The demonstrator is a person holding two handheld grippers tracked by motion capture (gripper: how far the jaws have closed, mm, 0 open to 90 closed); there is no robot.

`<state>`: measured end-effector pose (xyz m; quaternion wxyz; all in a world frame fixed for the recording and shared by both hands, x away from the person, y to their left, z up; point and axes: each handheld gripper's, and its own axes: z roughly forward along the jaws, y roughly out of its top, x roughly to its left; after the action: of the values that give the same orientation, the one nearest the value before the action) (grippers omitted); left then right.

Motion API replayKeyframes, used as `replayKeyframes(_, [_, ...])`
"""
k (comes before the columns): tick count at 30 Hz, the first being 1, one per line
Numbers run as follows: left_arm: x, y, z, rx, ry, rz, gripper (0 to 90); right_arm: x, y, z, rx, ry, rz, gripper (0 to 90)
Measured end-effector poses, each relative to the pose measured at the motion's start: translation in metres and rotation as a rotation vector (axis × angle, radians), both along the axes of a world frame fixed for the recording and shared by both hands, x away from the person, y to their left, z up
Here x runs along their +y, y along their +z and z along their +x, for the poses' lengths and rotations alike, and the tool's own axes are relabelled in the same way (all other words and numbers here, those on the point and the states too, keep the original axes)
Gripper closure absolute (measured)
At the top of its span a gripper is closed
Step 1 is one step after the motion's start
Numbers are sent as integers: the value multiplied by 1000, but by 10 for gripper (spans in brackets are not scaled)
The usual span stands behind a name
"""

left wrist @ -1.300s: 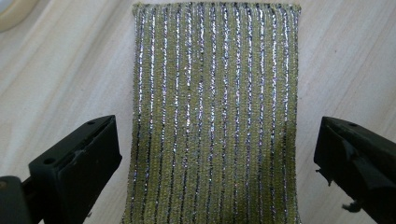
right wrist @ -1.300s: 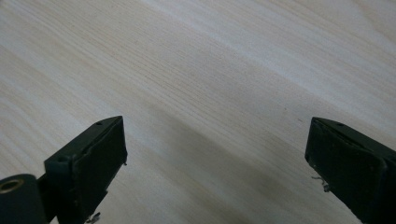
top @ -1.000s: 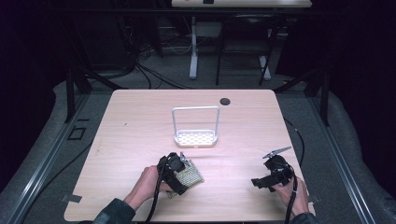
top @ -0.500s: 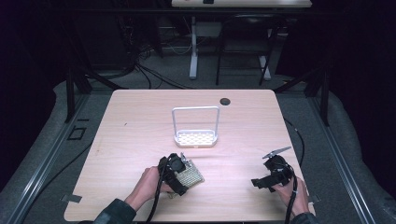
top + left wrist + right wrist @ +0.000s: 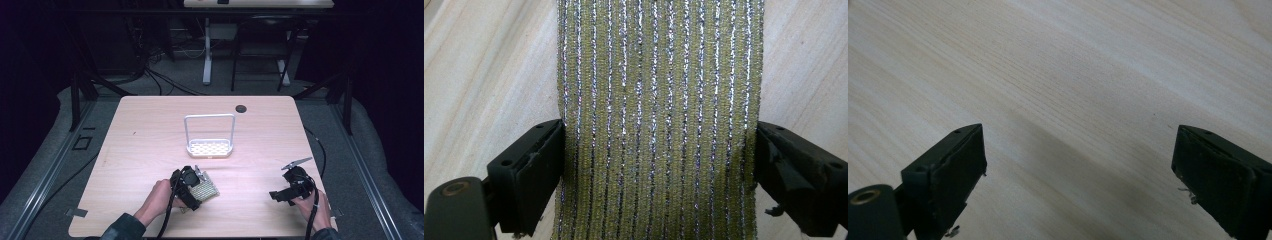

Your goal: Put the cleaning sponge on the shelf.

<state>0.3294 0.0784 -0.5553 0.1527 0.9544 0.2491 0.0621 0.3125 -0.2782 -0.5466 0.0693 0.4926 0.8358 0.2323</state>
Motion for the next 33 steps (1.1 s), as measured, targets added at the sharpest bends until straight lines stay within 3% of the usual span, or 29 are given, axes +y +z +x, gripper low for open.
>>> replayKeyframes(5, [-1,1,-2,-5,0,21,140,0,-1,1,-5,2,-1,68])
replayKeyframes(17, [-2,2,-5,-10,-6,21,224,0,-2,1,0,3,-12,85])
replayKeyframes(27, [1,4,-3,-47,16,0,362,-1,-1,0,3,-1,-4,88])
replayKeyframes(33, [3,5,-2,-48,30,-23,404,-3,-1,1,-9,6,-14,95])
